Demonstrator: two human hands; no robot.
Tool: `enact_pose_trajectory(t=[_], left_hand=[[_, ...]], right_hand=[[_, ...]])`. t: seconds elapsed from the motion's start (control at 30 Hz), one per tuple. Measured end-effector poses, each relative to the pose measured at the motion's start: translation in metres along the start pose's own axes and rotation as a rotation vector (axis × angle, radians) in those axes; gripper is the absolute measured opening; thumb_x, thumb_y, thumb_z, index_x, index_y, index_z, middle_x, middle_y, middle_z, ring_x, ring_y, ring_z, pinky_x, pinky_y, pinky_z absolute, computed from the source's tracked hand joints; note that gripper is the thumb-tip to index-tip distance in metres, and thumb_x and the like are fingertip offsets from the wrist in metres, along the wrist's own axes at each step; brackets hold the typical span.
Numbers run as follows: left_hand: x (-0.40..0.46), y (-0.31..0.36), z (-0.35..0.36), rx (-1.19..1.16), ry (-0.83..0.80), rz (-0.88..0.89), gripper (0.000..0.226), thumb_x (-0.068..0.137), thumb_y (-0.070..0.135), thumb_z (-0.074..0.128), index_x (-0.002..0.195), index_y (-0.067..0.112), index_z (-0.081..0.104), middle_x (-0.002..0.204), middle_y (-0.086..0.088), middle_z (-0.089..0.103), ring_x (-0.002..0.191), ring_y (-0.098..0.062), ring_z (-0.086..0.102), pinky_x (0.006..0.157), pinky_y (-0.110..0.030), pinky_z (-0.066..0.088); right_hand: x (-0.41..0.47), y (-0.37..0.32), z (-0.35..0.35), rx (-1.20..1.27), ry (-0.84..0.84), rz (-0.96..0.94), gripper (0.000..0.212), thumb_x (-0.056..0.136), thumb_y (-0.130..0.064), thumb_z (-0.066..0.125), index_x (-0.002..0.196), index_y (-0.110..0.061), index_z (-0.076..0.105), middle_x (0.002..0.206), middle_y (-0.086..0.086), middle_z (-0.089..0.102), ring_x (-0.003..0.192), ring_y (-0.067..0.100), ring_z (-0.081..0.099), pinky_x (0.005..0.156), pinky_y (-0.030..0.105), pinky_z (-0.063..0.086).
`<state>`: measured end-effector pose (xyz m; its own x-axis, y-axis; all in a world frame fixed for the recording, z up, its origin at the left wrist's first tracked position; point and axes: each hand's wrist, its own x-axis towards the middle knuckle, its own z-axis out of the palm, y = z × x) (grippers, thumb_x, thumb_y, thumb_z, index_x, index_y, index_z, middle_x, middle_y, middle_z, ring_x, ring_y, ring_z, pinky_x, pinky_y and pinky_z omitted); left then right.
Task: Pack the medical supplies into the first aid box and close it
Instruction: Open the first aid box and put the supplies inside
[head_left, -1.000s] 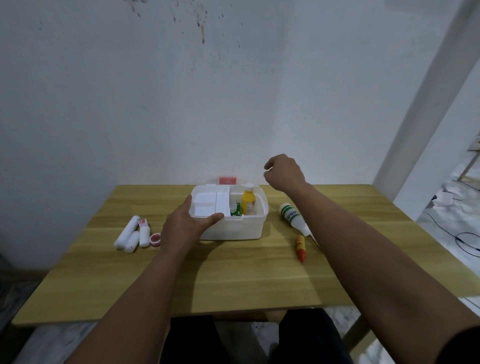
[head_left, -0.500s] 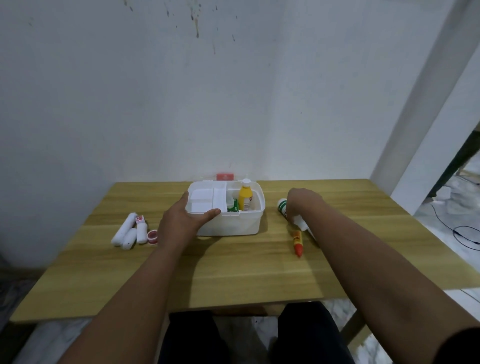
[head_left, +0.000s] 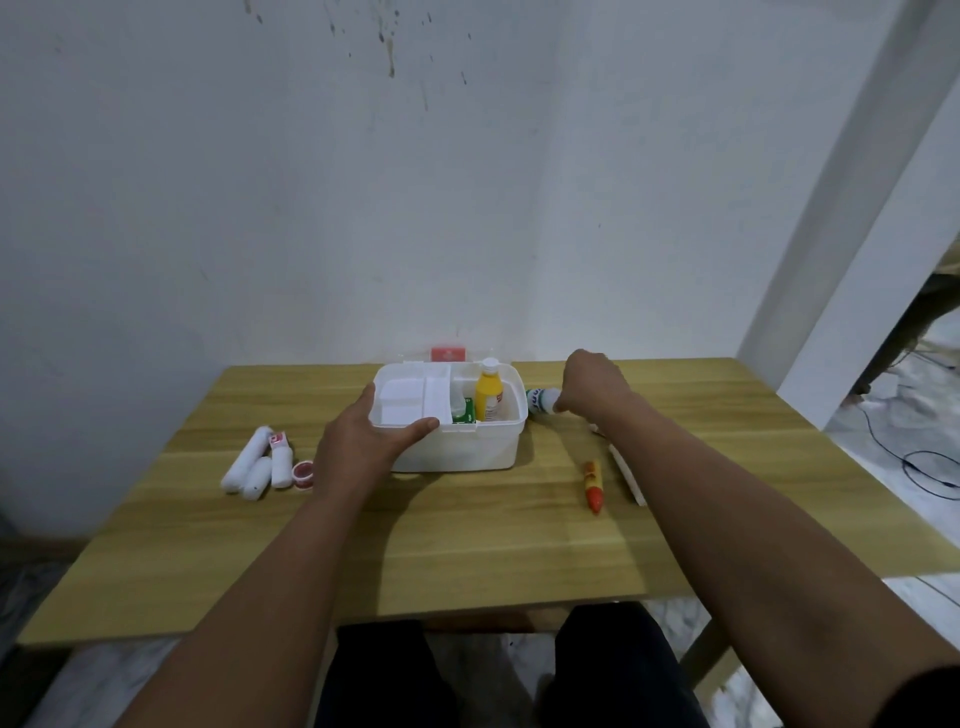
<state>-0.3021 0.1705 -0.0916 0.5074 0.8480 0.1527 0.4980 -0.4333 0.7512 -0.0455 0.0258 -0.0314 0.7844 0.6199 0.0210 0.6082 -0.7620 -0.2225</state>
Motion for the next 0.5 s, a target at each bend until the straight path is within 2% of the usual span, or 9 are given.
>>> enact_pose_trajectory(t=[0.1,0.23,0.33,0.5], left_hand=[[0.000,0.000,-0.001,-0.005,-0.006,-0.006,0.137,0.047,0.100,0.058,0.161,0.027,0.037,0.155,-0.003,0.053,0.138,-0.032,0.052,0.102,-0.052,0.054],[-0.001,0.002,0.000,-0.003,0.002,-0.007,0.122,0.063,0.083,0.074,0.162,0.024,0.035,0.159,-0.005,0.050,0.140,-0.034,0.050,0.104,-0.053,0.053],[0.000,0.002,0.001,0.000,0.006,-0.013,0.120,0.065,0.080,0.076,0.163,0.024,0.034,0.159,-0.006,0.049,0.141,-0.035,0.049,0.105,-0.054,0.052],[0.000,0.001,0.001,-0.001,0.000,-0.019,0.122,0.063,0.082,0.074,0.163,0.025,0.034,0.160,-0.005,0.048,0.141,-0.034,0.049,0.105,-0.053,0.052]], right_hand=[[0.005,0.001,-0.015,0.166,0.053,0.003,0.028,0.079,-0.015,0.083,0.101,-0.001,0.073,0.085,0.013,0.074,0.067,0.027,0.074,0.070,0.041,0.065],[0.006,-0.005,-0.044,0.298,0.191,-0.078,0.028,0.086,-0.015,0.075,0.113,-0.008,0.074,0.103,0.014,0.073,0.058,0.029,0.074,0.063,0.042,0.065],[0.005,-0.019,-0.068,0.358,0.248,-0.140,0.033,0.088,-0.017,0.074,0.120,-0.010,0.073,0.110,0.011,0.071,0.061,0.027,0.074,0.061,0.041,0.065],[0.002,-0.048,-0.094,0.398,0.095,-0.209,0.036,0.086,-0.011,0.078,0.120,-0.006,0.069,0.105,0.014,0.071,0.076,0.028,0.076,0.059,0.040,0.065]])
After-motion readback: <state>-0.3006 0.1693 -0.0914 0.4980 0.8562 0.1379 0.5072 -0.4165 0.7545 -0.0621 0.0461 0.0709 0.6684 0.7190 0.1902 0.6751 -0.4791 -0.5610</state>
